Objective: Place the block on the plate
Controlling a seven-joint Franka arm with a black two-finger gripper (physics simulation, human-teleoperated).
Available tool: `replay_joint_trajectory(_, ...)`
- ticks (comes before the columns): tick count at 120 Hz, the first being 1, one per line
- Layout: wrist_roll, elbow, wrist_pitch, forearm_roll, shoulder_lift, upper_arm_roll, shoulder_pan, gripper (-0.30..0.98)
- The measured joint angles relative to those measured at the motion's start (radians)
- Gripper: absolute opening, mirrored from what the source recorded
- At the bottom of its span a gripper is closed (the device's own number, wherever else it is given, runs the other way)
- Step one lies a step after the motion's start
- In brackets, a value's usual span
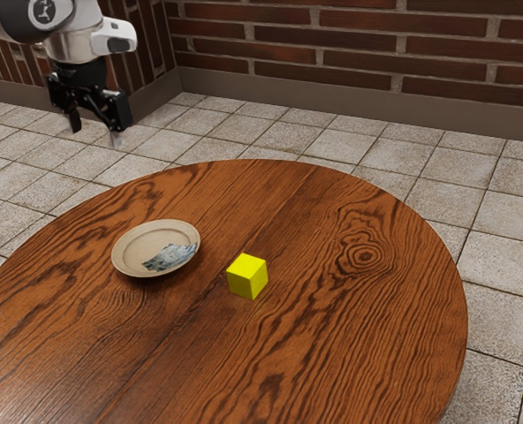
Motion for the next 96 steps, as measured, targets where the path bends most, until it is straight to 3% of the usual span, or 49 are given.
replay_joint_trajectory(28, 0.01, -0.001, 0.009, 0.007, 0.018, -0.002, 0.001, 0.69)
replay_joint_trajectory(39, 0.013, -0.008, 0.02, 0.002, 0.097, -0.003, 0.007, 0.69)
replay_joint_trajectory(74, -0.006, -0.015, 0.172, -0.131, 0.291, -0.131, -0.009, 0.69)
replay_joint_trajectory(96, -0.025, -0.025, 0.285, -0.199, 0.39, -0.161, -0.006, 0.69)
